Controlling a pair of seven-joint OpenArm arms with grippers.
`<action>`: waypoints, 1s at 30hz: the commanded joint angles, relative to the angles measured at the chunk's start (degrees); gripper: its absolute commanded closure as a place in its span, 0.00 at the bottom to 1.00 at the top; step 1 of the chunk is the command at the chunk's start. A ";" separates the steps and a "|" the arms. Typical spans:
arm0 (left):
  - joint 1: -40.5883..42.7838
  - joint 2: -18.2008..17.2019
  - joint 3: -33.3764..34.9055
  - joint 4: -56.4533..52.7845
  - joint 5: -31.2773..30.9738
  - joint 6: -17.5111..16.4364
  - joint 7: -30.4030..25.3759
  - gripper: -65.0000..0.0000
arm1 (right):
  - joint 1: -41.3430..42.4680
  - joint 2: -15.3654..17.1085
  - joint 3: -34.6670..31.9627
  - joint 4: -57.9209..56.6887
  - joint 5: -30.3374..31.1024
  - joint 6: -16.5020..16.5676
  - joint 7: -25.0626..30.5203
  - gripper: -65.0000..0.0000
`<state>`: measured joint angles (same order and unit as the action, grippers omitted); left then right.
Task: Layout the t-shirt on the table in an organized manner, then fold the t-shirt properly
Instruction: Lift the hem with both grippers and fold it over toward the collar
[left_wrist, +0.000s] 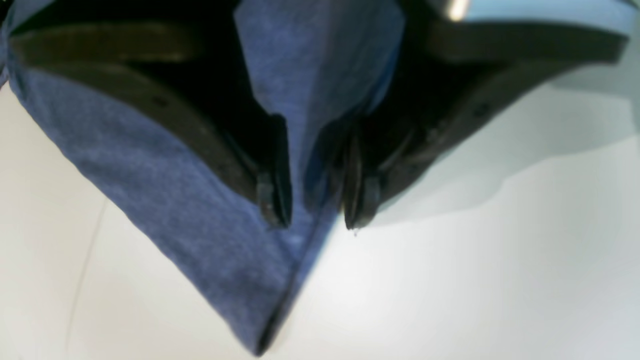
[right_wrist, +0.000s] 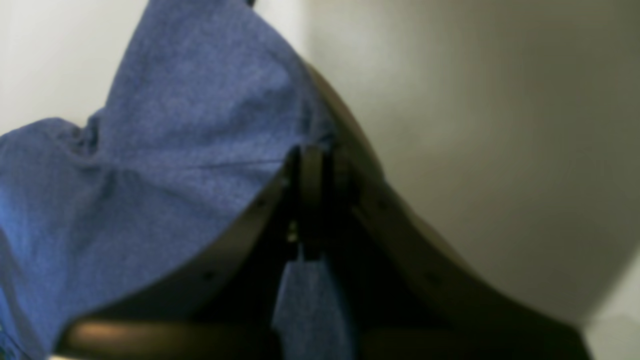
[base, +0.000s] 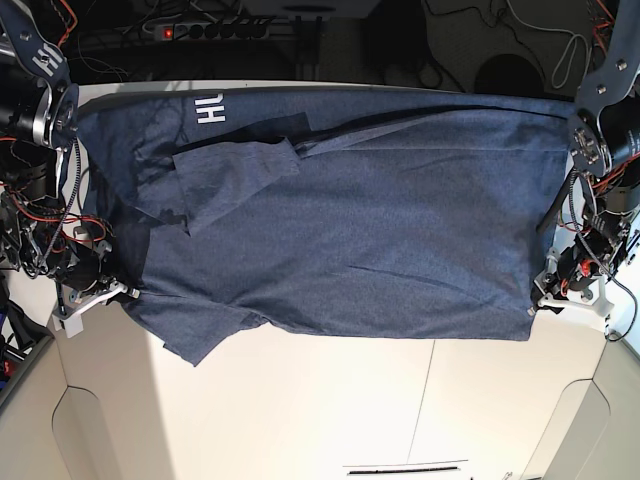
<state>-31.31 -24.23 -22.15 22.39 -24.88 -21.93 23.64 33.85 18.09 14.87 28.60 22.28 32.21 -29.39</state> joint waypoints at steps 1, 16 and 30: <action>-1.07 -0.33 -0.04 0.48 0.26 -0.20 0.74 0.66 | 1.66 0.81 0.11 0.87 0.92 0.59 0.96 1.00; -1.09 -0.22 -0.04 0.48 0.24 -1.68 0.57 0.66 | 1.66 0.81 0.11 0.87 1.36 0.59 0.98 1.00; -1.25 -0.22 -0.04 0.48 -2.75 -5.66 1.01 0.66 | 1.66 0.81 0.11 0.87 1.36 0.59 1.16 1.00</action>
<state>-31.16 -23.79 -22.15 22.37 -27.09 -26.48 24.49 33.85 18.09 14.87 28.60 22.55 32.21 -29.36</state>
